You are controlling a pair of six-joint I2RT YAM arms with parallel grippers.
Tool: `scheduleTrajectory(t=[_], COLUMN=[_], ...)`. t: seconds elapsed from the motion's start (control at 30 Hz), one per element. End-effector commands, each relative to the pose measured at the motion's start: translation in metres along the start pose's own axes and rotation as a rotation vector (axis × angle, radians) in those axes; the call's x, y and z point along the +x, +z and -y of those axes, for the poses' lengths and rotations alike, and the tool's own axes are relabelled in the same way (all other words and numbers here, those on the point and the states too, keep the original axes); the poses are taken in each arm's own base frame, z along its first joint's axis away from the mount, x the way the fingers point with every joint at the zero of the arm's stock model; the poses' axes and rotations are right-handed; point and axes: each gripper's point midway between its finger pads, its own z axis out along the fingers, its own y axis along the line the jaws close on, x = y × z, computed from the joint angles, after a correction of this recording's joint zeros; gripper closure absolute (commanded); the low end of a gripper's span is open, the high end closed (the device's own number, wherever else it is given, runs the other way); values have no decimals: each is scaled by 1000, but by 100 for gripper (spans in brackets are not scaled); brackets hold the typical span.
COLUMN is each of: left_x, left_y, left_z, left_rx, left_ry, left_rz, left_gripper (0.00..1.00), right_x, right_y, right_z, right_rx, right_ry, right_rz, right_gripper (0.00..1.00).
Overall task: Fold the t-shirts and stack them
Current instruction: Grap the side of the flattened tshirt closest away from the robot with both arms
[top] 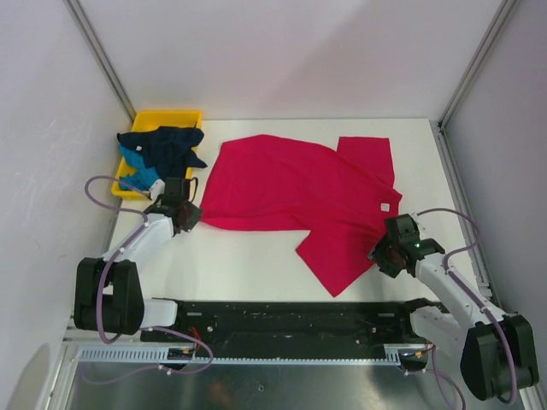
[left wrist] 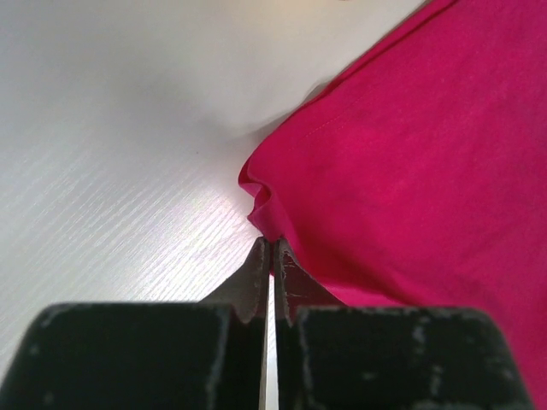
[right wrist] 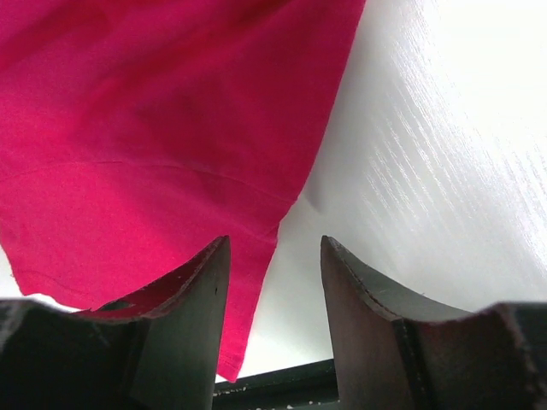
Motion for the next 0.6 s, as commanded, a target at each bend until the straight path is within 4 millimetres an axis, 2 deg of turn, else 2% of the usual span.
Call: scheduleTrajectory(t=[0.0, 0.33, 0.43, 0.53, 0.57], left_x=[-10, -14, -15, -15, -14], left_y=[-4, -11, -14, -16, -17], left_z=[0, 5, 5, 2, 1], left_rx=[15, 47, 53, 55, 54], left_ry=[15, 28, 35, 44, 49], left_rz=[41, 52, 55, 60, 62], left_gripper=[100, 100, 100, 100, 100], right_x=[-6, -16, -19, -21, -23], right_y=[10, 21, 23, 20, 16], right_z=[-2, -1, -4, 0, 2], right_rx=[17, 54, 48, 63, 69], right_ry=[36, 73, 77, 76, 81], right_rz=[45, 92, 101, 102, 105], right_gripper=[50, 57, 70, 92, 96])
